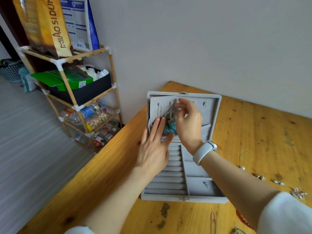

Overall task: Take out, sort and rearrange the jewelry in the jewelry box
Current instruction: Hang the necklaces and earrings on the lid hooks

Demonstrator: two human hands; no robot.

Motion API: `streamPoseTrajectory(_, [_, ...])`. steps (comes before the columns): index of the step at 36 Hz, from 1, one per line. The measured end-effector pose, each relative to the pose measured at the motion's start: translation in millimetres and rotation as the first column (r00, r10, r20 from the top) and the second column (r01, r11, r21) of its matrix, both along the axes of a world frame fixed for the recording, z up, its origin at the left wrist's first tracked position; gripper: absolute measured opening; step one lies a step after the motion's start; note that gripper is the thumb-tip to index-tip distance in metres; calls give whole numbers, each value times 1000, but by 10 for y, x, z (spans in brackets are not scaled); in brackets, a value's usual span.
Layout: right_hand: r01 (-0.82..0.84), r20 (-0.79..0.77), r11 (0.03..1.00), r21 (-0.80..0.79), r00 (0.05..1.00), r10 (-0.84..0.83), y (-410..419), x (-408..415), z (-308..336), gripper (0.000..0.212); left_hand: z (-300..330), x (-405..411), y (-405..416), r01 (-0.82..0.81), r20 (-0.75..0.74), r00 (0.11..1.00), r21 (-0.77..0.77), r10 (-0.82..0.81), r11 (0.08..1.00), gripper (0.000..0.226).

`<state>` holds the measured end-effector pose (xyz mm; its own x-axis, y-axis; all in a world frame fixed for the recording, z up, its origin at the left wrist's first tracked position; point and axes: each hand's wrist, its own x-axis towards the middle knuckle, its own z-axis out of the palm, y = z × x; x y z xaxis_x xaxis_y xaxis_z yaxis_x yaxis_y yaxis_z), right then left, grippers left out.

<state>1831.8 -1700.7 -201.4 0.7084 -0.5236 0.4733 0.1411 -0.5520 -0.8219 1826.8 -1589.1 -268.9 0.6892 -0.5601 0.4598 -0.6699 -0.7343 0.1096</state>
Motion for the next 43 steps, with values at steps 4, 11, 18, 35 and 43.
streamPoseTrajectory(4, [-22, -39, 998, -53, 999, 20, 1, -34, -18, 35, -1, -1, -3, 0, 2, 1000, -12, 0, 1000, 52])
streamPoseTrajectory(11, [-149, -135, 982, -116, 982, 133, -133, -141, -91, 37, 19, -22, -10, -2, -44, 999, -10, 2, 1000, 57])
streamPoseTrajectory(18, [-132, -224, 988, -79, 968, 112, -356, -541, -140, 34, 128, -64, 57, -27, -137, 990, 53, 34, 998, 67])
streamPoseTrajectory(35, [-128, -502, 888, -441, 856, -126, -580, -2636, -727, 23, -252, -1828, 145, 22, -209, 970, -427, -123, 904, 37])
streamPoseTrajectory(43, [-186, -579, 820, -541, 789, -204, -565, -2833, -797, 29, -485, -2097, 164, -55, -309, 951, -82, 27, 995, 42])
